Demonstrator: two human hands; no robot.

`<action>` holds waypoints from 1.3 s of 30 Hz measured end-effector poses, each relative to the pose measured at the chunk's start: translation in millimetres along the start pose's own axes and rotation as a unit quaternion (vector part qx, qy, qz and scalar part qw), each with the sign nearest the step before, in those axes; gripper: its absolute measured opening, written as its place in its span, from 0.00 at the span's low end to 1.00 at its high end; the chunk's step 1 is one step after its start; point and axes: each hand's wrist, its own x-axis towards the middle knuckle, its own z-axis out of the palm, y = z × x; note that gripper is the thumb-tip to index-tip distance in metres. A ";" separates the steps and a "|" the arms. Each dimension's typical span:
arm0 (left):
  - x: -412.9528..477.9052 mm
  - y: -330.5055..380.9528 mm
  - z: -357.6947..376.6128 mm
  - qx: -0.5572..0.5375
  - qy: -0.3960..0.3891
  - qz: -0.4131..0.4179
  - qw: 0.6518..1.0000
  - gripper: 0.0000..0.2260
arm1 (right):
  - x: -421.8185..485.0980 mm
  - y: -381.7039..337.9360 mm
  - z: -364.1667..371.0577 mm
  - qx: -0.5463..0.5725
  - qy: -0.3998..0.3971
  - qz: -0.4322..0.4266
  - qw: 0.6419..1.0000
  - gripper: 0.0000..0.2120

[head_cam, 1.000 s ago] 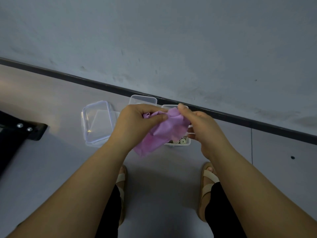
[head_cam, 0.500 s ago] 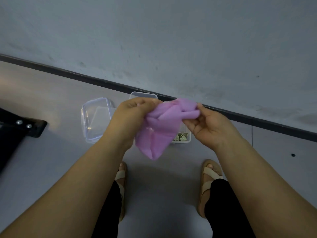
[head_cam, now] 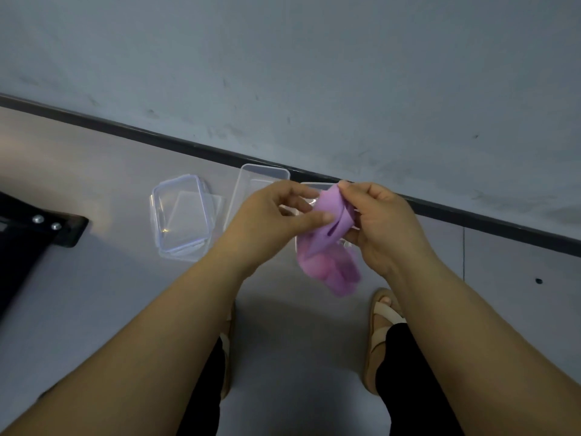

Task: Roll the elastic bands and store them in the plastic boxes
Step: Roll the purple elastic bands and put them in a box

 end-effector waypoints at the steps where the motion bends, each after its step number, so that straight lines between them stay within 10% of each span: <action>1: 0.3 -1.8 1.7 0.033 0.010 0.029 0.999 0.05 | -1.3 -0.1 0.1 0.001 -0.010 -0.002 1.000 0.06; 10: 2.0 -1.4 -9.0 0.035 0.046 0.040 0.998 0.07 | 1.1 -1.3 -3.1 -0.007 -0.030 -0.013 0.999 0.07; 17: 2.2 3.8 -12.7 -0.148 -0.097 -0.092 0.980 0.10 | 3.4 -0.7 2.6 0.110 -0.062 0.068 0.990 0.09; 27: 4.1 6.1 -1.2 -0.186 -0.012 -0.101 0.977 0.13 | 6.0 -1.2 3.5 0.130 -0.063 0.052 0.988 0.08; 39: 4.1 13.7 -5.4 -0.328 0.037 -0.172 0.928 0.09 | 0.1 5.9 -1.3 -0.145 -0.213 -0.060 0.964 0.17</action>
